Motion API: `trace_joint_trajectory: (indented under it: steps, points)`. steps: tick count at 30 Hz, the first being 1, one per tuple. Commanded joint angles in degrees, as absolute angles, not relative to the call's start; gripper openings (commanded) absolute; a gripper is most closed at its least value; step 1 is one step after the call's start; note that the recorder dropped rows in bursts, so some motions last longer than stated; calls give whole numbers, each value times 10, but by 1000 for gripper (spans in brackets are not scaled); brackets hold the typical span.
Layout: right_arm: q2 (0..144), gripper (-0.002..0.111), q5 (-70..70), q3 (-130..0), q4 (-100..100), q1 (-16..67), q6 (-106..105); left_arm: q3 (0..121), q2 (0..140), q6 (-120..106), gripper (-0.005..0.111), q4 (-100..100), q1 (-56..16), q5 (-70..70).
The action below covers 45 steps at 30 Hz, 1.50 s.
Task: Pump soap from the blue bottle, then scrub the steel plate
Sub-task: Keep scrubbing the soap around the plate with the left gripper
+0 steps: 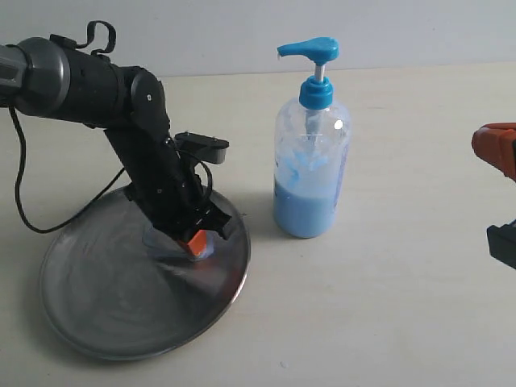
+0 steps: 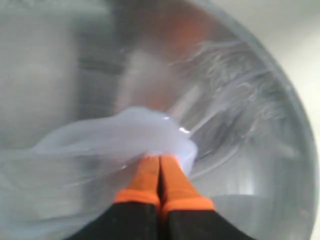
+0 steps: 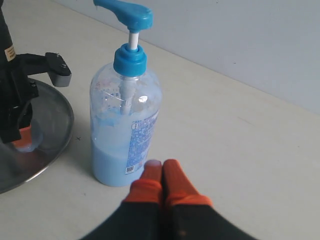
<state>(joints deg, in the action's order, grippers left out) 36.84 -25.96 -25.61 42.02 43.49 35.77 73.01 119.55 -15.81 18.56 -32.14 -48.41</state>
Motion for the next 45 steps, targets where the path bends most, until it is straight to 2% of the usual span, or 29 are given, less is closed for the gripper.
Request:
trace_joint_trajectory:
  steps: [1, 23, 45]
  points:
    - [367, 0, -256, -254, 417, 432, 361, 728, 1197, -195, 0, 247, -326, -461]
    - [367, 0, -259, -254, 409, 432, 360, 726, 1203, -189, 0, 216, -223, -445]
    - [367, 0, -261, -254, 411, 432, 361, 726, 1204, -190, 0, 222, -221, -477]
